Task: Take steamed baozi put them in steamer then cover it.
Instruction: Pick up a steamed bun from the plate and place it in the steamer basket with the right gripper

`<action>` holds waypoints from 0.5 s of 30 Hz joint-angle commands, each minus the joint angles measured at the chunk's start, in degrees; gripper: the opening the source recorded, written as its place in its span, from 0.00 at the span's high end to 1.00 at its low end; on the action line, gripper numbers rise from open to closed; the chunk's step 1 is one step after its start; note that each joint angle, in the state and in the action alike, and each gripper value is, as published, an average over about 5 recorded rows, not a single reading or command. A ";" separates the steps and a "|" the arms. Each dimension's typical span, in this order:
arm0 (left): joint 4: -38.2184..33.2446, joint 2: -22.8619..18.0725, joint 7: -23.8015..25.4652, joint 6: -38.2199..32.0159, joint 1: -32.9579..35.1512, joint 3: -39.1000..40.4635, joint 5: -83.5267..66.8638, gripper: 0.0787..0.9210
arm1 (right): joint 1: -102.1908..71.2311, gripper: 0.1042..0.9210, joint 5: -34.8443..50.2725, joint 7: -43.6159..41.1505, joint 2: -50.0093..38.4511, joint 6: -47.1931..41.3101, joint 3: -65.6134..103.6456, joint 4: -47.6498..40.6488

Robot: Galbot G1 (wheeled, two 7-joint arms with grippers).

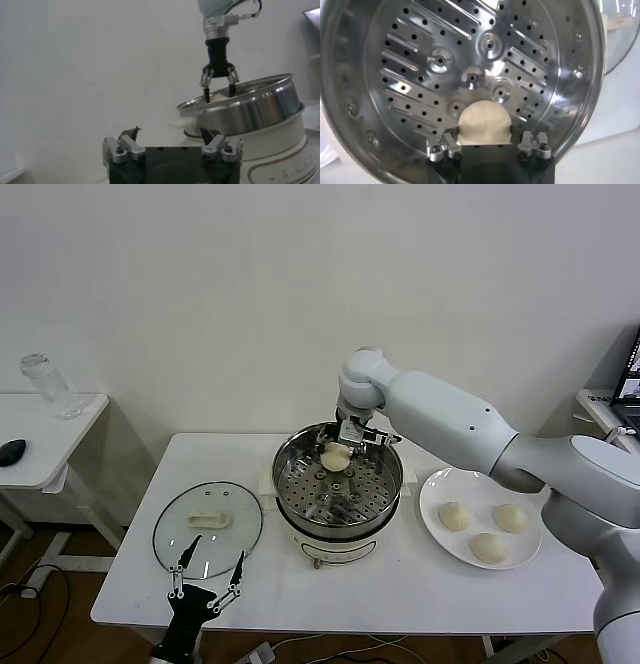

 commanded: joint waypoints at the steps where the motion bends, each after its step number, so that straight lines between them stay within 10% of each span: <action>1: 0.01 -0.24 0.05 -0.22 -0.02 -0.20 -0.04 0.12 | -1.01 0.16 -0.81 0.26 1.66 -0.72 -0.03 -1.92; 15: -0.16 0.00 -0.04 -0.49 -0.49 -0.86 -0.17 0.12 | 9.96 0.12 27.19 -11.31 -14.87 -10.32 -0.97 6.19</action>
